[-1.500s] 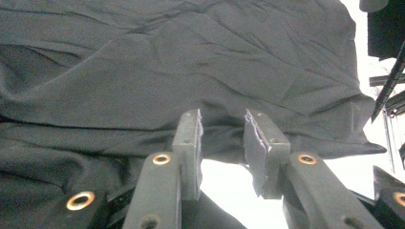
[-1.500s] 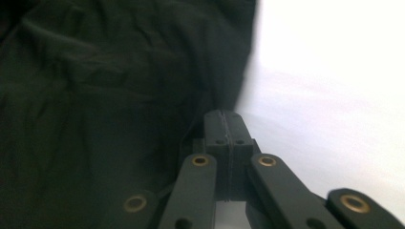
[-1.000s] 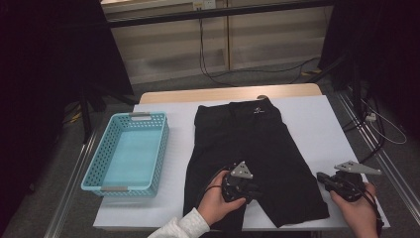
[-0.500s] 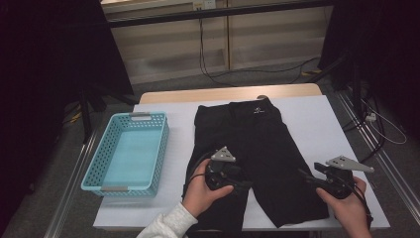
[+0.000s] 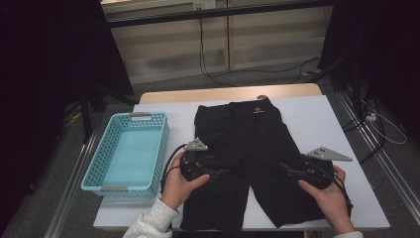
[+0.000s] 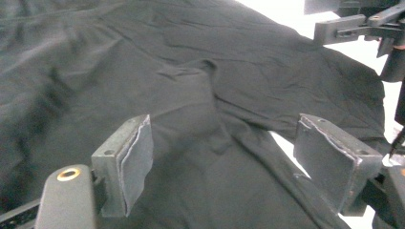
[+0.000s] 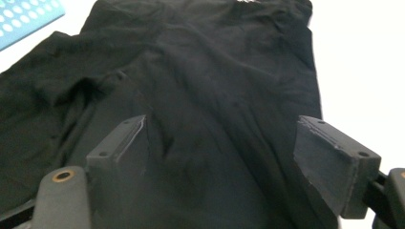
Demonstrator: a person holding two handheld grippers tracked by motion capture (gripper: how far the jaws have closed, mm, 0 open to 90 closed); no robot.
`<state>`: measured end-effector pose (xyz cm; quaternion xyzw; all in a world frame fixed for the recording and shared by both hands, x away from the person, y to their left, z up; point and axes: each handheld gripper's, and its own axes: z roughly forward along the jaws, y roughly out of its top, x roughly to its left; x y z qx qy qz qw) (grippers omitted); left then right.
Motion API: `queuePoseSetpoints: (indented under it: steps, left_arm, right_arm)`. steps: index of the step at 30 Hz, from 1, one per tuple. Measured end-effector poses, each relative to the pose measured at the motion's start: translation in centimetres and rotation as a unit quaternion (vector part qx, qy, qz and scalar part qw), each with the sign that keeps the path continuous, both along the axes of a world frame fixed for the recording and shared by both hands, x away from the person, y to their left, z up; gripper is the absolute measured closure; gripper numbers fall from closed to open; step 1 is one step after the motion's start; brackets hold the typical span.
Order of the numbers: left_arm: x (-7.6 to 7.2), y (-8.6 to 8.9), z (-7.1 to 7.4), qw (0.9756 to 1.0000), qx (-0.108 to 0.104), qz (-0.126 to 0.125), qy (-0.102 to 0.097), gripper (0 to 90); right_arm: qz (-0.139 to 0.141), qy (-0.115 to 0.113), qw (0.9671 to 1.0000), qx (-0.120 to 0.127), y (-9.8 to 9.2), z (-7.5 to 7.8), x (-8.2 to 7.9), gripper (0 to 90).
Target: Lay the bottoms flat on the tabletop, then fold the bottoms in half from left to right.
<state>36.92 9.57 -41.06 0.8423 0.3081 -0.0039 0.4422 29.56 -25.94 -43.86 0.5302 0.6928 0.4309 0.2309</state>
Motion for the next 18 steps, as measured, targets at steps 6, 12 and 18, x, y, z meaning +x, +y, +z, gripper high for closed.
queuePoseSetpoints:
  steps: [6,12,18]
  left_arm:
    - [0.3,1.1,-0.2,0.9999,0.007,0.016,0.001,20.2]
    - [0.5,2.0,-0.4,0.9992,0.016,0.035,-0.001,17.0]
    - [0.8,2.7,-1.0,0.9984,0.021,0.052,0.005,15.2]
  right_arm:
    - [0.027,-0.007,0.9995,-0.013,1.6,0.5,0.5,17.6]
    - [0.033,-0.007,0.9993,-0.013,2.0,0.5,0.7,16.4]
    - [0.041,-0.011,0.999,-0.015,2.5,0.8,1.0,15.7]
